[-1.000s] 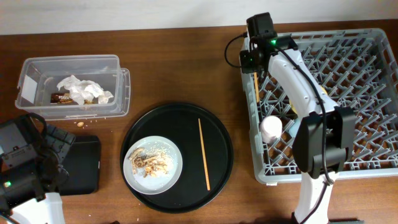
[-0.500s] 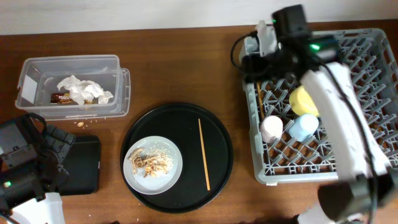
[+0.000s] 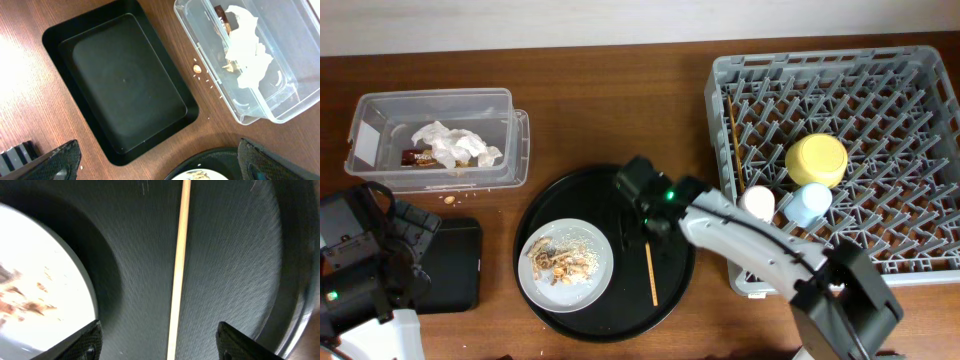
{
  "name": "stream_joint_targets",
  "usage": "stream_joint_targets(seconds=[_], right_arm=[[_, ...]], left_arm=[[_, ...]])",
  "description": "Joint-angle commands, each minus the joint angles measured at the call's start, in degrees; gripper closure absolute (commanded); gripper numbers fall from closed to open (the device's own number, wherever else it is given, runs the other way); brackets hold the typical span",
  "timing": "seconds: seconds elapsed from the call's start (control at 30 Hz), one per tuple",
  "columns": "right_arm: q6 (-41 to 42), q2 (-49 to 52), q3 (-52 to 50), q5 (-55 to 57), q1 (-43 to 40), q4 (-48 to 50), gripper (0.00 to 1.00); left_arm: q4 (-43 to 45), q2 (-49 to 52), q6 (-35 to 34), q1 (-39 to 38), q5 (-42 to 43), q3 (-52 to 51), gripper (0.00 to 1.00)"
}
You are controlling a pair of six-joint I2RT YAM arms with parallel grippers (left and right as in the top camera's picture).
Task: Sort waste into correct bins and load items into the dishwasher rack
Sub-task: 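Return the right gripper to the tray and grasp the second chopstick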
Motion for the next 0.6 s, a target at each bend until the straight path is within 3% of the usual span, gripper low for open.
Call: stream_joint_targets(seconds=[0.0,0.2,0.3,0.37,0.57], right_arm=[[5.53,1.33,-4.24,1.51,1.42,3.23,0.27],[6.56,7.34,-4.79,1.68,3.87,4.09,0.32],[6.78,8.26,-4.79,2.19,4.42,4.07,0.44],[7.93,8.28,-4.79,3.69,4.52,3.52,0.57],[9.99,8.28,-4.74,9.84,6.86,0.76,0.65]], left_arm=[[-0.02,-0.28,-0.13,0.31,-0.04,0.11,0.01],[-0.02,-0.28,-0.13,0.31,-0.04,0.11,0.01],[-0.02,-0.28,-0.13,0.33,-0.04,0.11,0.01],[-0.02,-0.28,-0.13,0.33,-0.04,0.11,0.01],[-0.02,-0.28,-0.13,0.33,-0.04,0.11,0.01]])
